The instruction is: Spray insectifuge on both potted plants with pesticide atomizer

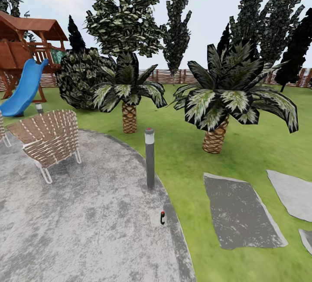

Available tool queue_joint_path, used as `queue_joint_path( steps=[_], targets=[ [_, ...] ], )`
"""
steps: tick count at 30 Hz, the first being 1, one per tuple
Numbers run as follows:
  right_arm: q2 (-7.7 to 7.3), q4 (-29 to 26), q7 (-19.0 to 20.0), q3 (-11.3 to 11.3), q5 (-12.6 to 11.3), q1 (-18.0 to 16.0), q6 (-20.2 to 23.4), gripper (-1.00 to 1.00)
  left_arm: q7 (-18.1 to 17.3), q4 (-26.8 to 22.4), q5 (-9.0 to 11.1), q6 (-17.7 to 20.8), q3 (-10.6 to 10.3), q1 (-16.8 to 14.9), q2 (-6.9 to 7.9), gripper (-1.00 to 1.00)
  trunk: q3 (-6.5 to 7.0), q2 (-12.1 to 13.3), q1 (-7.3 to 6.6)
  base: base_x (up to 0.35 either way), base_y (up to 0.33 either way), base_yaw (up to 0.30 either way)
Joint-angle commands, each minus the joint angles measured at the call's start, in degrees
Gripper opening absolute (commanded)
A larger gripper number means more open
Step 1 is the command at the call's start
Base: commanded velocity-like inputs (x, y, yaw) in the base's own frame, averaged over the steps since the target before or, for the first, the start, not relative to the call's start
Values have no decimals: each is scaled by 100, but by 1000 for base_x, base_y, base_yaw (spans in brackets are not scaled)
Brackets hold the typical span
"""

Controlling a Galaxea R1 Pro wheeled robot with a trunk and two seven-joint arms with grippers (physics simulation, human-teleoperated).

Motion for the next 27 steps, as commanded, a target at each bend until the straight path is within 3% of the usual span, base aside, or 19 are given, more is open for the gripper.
queue_joint_path(
  steps=[1, 11, 22, 27],
  targets=[
    [33, -33, 9, 9, 1, -34, 14, 100, -33, -26, 9, -18, -2, -6, -27, 100, -3, -2, 0, 0, 0, 0],
    [307, -180, 9, 1, 8, -281, 9, 100, -50, -27, -33, -18, -19, -12, -50, 100, -3, -2, 0, 0, 40, 0],
    [316, -193, -12, -28, 3, -291, -69, 100, -50, -37, -38, -35, -37, -17, -45, 100, -3, -2, 0, 0, 297, 0],
    [267, -281, -28, -34, 16, -292, -1194, 100, -61, -372, -48, -35, -43, -32, -42, 100, -3, -2, 0, -1, 303, 0]
  ],
)
